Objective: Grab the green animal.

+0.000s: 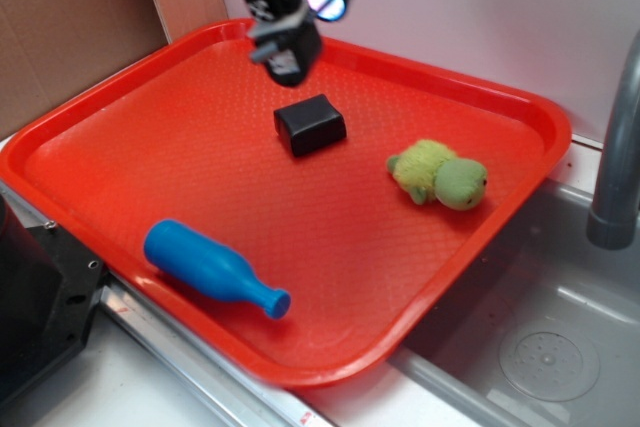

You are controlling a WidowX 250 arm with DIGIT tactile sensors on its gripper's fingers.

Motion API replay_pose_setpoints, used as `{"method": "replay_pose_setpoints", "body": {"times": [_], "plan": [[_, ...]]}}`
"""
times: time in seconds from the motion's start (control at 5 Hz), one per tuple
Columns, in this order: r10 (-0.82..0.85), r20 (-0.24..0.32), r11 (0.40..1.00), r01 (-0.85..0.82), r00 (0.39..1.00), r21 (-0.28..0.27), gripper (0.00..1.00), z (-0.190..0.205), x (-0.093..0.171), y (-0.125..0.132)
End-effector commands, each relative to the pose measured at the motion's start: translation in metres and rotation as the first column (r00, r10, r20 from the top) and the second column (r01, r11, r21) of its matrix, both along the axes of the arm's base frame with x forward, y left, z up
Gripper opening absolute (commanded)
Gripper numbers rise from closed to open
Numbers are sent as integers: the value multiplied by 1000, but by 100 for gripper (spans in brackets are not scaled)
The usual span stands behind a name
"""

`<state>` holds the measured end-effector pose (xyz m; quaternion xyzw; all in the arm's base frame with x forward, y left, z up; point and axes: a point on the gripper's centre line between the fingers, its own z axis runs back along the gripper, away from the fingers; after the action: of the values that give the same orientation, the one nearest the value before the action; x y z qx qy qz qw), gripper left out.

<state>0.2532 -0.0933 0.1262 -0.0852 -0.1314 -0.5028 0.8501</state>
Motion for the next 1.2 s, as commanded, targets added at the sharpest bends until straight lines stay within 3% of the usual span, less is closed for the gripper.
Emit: {"method": "replay_pose_setpoints", "body": {"times": [0.0, 0.2, 0.8, 1.0], "plan": [[-213, 54, 977, 213, 976, -10, 100, -17, 17, -47], [-227, 14, 973, 226, 974, 43, 100, -36, 19, -59], [-247, -103, 964, 255, 963, 71, 100, -90, 27, -74], [-243, -110, 963, 254, 964, 92, 88, -96, 26, -74]]}}
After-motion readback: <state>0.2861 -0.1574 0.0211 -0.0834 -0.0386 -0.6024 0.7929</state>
